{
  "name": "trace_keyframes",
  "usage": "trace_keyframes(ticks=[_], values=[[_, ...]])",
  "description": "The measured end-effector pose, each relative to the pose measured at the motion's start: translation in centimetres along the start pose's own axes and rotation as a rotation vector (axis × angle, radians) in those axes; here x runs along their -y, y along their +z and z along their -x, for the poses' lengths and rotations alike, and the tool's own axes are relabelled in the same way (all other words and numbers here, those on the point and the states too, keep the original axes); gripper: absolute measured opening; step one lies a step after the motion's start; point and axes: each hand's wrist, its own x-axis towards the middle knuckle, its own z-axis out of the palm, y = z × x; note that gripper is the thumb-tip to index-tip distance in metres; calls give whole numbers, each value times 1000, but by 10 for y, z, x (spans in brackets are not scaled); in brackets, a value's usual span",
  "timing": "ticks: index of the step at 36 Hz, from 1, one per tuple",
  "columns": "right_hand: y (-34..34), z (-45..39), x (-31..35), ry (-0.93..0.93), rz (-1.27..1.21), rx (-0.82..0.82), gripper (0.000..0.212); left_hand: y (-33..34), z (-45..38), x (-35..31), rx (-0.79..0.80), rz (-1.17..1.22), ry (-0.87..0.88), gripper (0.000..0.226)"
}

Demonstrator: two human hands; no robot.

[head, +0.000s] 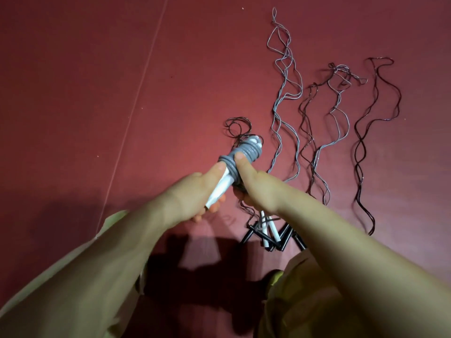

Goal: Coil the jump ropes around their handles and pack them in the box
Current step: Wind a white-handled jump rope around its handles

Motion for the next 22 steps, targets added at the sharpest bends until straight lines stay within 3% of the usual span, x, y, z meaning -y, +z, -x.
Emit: trace_keyframes(ticks=[7,10,15,22], values=[[1,1,5,41,60,3,69,-1,-9,12,-107,-209,66,70],[0,2,6,16,52,-18,71,-3,-10,11,-69,-139,34,72],[-4,-2,-1,87,-74,59,76,-7,-8,9,49,92,-77,50],[-5,-6,-9,132,-114,143,87,-6,-7,9,51,67,-51,43]])
